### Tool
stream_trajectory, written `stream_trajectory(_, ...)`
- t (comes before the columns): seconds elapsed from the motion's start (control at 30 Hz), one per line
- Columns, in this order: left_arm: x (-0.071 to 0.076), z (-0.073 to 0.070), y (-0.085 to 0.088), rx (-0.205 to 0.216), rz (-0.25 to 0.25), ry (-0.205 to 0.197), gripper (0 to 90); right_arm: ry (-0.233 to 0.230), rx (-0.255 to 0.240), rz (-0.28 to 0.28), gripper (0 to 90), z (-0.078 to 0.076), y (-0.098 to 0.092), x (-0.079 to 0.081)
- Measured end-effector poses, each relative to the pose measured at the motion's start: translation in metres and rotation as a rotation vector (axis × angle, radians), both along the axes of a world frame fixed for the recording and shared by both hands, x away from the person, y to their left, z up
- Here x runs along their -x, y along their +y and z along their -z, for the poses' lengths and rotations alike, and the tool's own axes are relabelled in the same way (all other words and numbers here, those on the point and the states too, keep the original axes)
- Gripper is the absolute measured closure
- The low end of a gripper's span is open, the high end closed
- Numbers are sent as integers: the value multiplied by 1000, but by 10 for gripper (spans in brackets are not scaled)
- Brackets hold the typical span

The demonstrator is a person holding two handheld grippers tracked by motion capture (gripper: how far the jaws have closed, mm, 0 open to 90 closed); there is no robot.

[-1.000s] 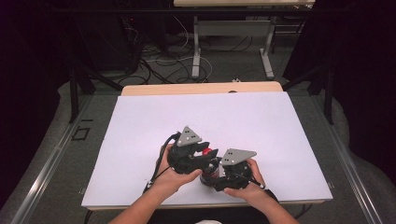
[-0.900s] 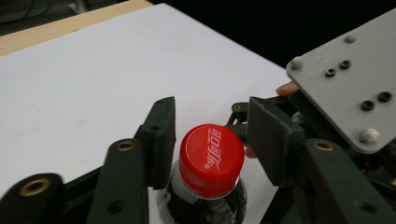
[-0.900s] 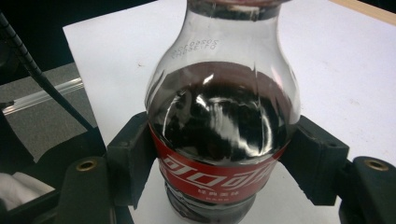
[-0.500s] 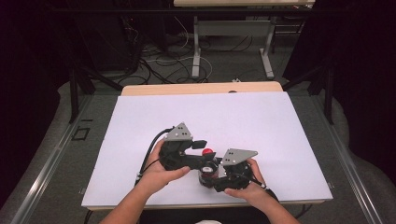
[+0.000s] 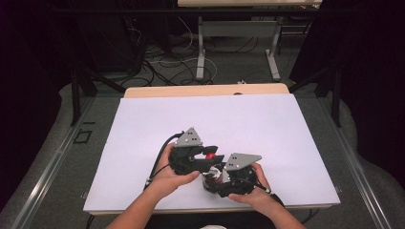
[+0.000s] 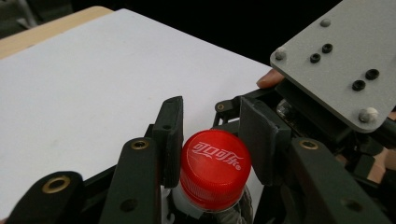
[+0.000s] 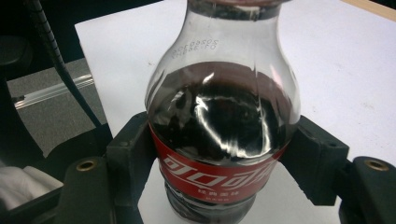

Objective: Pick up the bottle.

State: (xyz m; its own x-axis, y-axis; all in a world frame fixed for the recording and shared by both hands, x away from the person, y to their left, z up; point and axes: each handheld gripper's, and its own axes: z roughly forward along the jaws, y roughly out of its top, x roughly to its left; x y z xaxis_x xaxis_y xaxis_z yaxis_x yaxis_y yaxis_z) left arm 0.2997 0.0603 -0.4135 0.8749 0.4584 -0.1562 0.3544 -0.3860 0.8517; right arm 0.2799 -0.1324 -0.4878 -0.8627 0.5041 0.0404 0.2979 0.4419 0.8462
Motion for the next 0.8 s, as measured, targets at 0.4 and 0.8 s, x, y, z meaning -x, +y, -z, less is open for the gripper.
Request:
stream_trajectory(0.4,4,-6,-2,19,-87,16,525,8,2,10,305,-1,-3,-1)
stream_trajectory(0.8,0,-12,13,-35,48,10,537,5,-9,-2,305,-2,-2,0)
